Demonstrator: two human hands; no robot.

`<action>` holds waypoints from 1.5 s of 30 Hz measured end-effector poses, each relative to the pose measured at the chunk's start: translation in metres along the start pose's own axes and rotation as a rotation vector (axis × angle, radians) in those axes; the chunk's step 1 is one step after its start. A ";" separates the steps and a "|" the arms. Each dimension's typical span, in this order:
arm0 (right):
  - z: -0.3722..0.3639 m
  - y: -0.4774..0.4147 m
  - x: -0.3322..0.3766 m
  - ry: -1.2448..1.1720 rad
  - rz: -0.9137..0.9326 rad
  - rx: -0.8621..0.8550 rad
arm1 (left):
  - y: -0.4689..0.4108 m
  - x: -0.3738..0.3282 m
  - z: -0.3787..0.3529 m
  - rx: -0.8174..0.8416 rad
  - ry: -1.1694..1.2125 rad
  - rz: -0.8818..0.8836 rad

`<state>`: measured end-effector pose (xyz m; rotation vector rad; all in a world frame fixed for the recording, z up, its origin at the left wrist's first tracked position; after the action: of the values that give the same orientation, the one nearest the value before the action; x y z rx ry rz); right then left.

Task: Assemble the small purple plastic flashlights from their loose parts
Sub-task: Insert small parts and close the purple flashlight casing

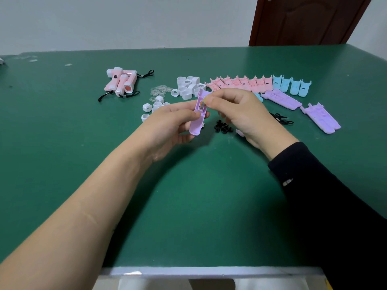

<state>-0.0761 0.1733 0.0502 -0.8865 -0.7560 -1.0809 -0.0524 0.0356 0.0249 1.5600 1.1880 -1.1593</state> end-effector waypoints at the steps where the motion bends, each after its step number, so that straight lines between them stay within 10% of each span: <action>1: 0.000 0.000 0.001 -0.002 0.009 -0.005 | 0.000 0.000 0.001 -0.006 -0.006 -0.004; 45: -0.014 0.003 -0.014 -0.090 -0.255 0.029 | 0.009 -0.015 -0.002 -0.137 -0.246 -0.256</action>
<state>-0.0759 0.1675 0.0311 -0.8333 -0.9766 -1.2570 -0.0448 0.0322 0.0410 1.1498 1.2957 -1.3602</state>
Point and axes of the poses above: each hand's wrist, its own y-axis away from the middle knuckle, its own z-axis out of the back of the hand, x = y × z, the point moved 7 cm from there along -y, towards the middle knuckle, and after that the axes turned 14 degrees about y, right-handed, at the moved point
